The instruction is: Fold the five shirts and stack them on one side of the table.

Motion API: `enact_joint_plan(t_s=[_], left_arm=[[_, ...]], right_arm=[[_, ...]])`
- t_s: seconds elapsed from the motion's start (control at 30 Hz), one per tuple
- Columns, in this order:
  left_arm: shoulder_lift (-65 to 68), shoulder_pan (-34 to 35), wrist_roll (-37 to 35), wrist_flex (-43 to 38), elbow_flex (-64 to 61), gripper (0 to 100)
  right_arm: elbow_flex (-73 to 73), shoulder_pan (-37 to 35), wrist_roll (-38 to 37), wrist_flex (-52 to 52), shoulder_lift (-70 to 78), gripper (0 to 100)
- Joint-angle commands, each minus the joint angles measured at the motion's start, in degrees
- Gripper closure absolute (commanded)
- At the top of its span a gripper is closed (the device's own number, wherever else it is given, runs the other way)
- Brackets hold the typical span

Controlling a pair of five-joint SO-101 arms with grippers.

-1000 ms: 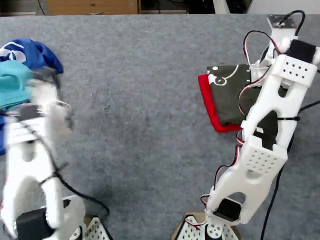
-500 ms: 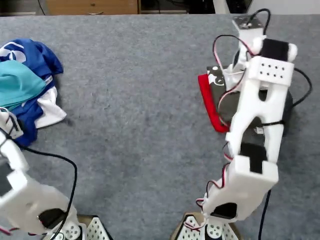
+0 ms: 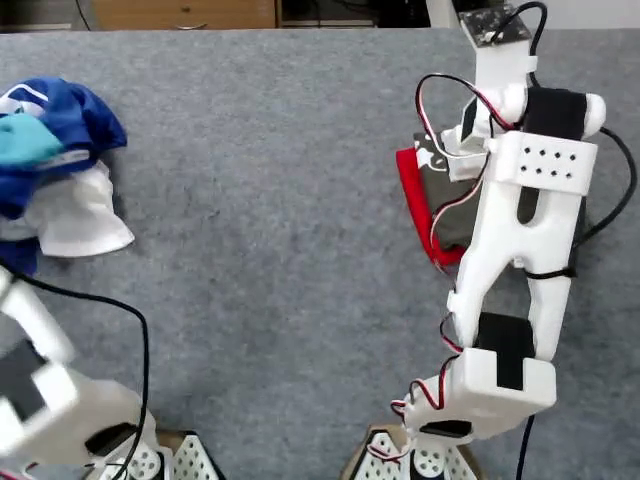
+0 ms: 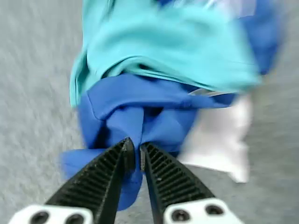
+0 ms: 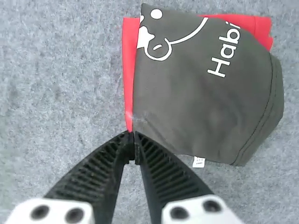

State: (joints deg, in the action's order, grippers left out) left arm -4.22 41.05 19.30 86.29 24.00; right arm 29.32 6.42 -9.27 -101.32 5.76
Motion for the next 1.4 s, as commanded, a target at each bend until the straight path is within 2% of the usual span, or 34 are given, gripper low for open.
enact_joint_plan(t_s=[0.0, 0.1, 0.23, 0.27, 0.33, 0.47, 0.57, 0.7, 0.8, 0.93, 1.0, 1.07, 1.13, 1.3, 1.37], left_arm=[[-15.0, -10.9, -3.9, 6.2, 7.6, 98], [-25.5, -26.3, -7.3, 9.8, 8.3, 98], [-33.4, -54.9, -9.6, 13.2, 1.2, 98], [-34.2, -59.8, -9.2, 13.2, -2.9, 98], [-34.7, -62.3, -9.5, 12.9, -11.2, 94], [-35.4, -59.7, -15.2, 10.6, -26.0, 77], [-37.1, -51.7, -16.8, 10.6, -30.4, 69], [-38.5, -40.4, -15.8, 8.1, -31.2, 69], [-37.7, -26.5, -16.1, 4.8, -32.2, 69], [-32.7, -12.5, -15.6, -6.8, -45.4, 69], [-29.0, -8.4, -14.2, -13.7, -53.3, 69], [-26.2, -5.6, -10.9, -16.1, -57.8, 69], [-24.7, -3.3, -8.4, -13.8, -58.3, 70], [-24.5, 2.2, -3.9, -10.9, -57.8, 72], [-24.1, 3.4, -3.1, -11.0, -58.3, 72]], right_arm=[[-0.1, -0.9, 3.3, -1.1, -2.8, 99.0], [-0.1, -0.9, 4.2, -1.1, -2.8, 99.0], [-0.1, -0.9, 4.7, -1.1, -2.9, 99.0], [-0.1, -0.9, 4.7, -1.1, -2.9, 99.0], [-0.1, -0.9, 4.7, -1.1, -2.9, 99.0], [-0.1, -0.9, 4.7, -1.1, -2.9, 98.9], [-0.1, -1.5, 4.5, -1.1, -2.9, 98.7], [-0.1, -5.7, 4.4, -1.1, -2.6, 98.6], [-0.1, -12.2, 4.7, -1.1, -2.2, 98.6], [-0.2, -23.3, 4.7, -1.1, 0.8, 98.5], [-0.3, -29.1, 4.7, -0.7, 5.0, 98.5], [0.0, -33.8, 4.7, 1.0, 10.5, 98.4], [0.6, -37.5, 4.8, 3.4, 16.5, 94.4], [10.7, -45.7, 9.9, 4.0, 30.5, 71.4], [15.8, -48.2, 10.3, 3.3, 35.7, 65.9]])
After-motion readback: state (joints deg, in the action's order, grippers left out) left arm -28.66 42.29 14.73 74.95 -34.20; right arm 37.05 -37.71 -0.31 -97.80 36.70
